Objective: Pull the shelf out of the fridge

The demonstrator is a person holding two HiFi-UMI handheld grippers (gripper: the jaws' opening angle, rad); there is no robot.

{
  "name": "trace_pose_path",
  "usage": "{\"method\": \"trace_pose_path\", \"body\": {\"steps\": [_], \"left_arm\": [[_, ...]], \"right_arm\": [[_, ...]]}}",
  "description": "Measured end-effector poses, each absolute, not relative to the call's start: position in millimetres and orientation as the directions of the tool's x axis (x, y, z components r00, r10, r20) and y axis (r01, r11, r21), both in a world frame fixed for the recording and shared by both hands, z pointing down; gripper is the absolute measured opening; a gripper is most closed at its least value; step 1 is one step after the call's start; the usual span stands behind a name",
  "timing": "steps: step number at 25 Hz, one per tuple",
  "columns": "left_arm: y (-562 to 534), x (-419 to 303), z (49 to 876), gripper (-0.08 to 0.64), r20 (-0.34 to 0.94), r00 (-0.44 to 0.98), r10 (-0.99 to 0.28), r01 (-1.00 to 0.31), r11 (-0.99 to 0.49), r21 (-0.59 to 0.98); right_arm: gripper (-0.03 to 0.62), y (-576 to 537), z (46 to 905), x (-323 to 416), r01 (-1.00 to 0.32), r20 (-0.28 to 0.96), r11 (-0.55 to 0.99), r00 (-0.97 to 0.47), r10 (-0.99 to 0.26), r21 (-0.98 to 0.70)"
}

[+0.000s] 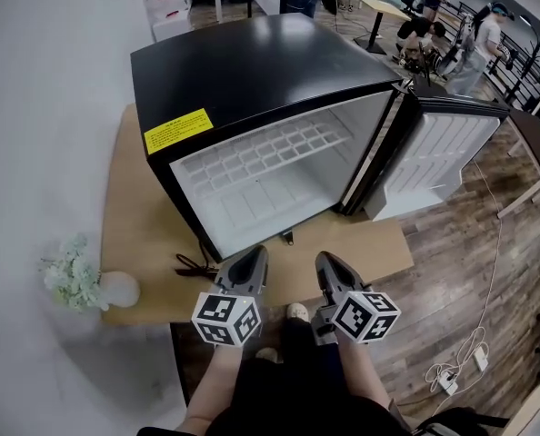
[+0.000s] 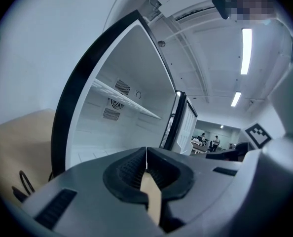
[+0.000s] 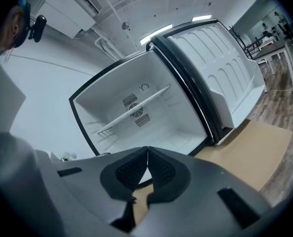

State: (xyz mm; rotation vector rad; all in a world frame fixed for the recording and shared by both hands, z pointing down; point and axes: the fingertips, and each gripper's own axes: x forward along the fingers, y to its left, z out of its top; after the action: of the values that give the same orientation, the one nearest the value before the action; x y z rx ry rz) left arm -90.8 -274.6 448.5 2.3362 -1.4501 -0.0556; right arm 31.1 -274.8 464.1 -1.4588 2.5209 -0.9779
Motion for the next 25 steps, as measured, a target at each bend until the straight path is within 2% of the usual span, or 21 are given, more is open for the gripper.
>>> {"method": "trace_pose_path", "body": {"steps": [15,25], "left_arm": [[-323.6,-90.0,432.9,0.008,0.056,0.401,-0.915,-0.788,-0.313,0.531],[-338.8,-103.9,400.6,0.008,-0.101,0.285,-0.953,-0.657,-0.270,0.704]], "right_arm": [[-0.008,-344.6,443.3,33.5,-0.644,0.170,0.399,-0.638,-0.751,-0.653],[-0.006,-385.3,411.3,21.7,-0.474,0.023,0.440,-0.700,-0.714,-0.763]]}}
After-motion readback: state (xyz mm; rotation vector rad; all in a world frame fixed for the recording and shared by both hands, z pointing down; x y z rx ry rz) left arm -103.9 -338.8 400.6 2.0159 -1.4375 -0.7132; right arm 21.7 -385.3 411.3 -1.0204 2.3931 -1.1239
